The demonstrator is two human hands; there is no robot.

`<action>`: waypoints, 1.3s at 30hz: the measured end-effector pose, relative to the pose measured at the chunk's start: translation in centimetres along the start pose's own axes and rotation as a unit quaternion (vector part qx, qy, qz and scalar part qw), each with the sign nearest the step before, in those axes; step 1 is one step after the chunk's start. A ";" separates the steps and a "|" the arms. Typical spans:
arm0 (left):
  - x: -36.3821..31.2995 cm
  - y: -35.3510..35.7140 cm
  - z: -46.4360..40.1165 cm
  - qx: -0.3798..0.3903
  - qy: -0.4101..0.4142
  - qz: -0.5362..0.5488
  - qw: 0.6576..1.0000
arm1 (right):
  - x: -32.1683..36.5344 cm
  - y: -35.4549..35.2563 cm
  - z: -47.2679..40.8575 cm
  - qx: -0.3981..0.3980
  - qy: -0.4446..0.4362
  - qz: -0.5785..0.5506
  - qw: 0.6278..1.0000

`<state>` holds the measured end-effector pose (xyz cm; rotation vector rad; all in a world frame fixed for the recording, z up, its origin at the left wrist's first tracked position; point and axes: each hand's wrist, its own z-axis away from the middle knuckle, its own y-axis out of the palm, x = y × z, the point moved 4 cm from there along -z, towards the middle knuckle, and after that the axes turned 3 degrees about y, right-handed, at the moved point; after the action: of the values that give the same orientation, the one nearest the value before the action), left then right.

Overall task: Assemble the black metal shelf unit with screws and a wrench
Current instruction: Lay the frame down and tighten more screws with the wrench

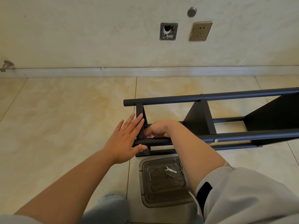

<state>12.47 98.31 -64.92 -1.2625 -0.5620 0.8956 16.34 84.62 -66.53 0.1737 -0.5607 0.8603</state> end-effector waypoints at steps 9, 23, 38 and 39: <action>0.0 0.2 -0.1 -0.010 0.005 0.011 1.000 | -0.1 0.0 0.1 0.005 0.001 -0.004 1.000; -0.1 0.2 -0.1 -0.007 0.002 0.011 1.000 | -0.3 0.0 -0.2 0.011 -0.001 -0.015 1.000; -0.1 0.1 -0.2 -0.015 0.001 0.015 1.000 | -0.4 -0.1 0.0 0.020 -0.004 -0.024 1.000; -0.1 0.1 -0.1 -0.014 0.001 0.013 1.000 | -0.4 0.0 0.1 0.026 -0.008 -0.031 0.999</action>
<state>12.46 98.16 -65.07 -1.2987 -0.5592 0.9106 16.15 84.32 -66.67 0.2444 -0.5443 0.8150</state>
